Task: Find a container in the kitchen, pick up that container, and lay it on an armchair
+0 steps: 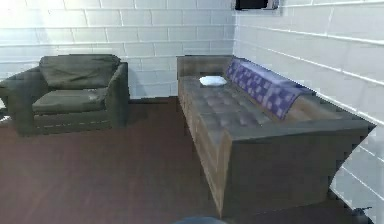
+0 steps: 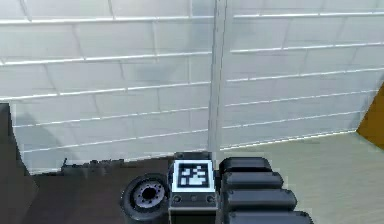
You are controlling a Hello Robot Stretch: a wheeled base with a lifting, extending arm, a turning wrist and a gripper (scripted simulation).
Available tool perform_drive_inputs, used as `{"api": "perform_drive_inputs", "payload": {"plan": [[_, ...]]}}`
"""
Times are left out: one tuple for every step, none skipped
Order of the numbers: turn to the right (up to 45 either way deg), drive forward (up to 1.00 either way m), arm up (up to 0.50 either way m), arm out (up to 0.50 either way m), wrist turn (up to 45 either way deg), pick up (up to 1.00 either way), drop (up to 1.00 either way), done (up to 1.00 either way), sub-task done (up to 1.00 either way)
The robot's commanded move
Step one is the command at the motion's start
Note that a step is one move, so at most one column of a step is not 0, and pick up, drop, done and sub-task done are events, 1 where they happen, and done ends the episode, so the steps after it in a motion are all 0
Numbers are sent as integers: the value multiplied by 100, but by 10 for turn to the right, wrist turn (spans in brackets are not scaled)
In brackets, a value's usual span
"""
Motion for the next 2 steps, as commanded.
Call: {"api": "perform_drive_inputs", "payload": {"plan": [[-450, 0, 0, 0, 0, 0, 0, 0, 0], [-90, 0, 0, 0, 0, 0, 0, 0, 0]]}}
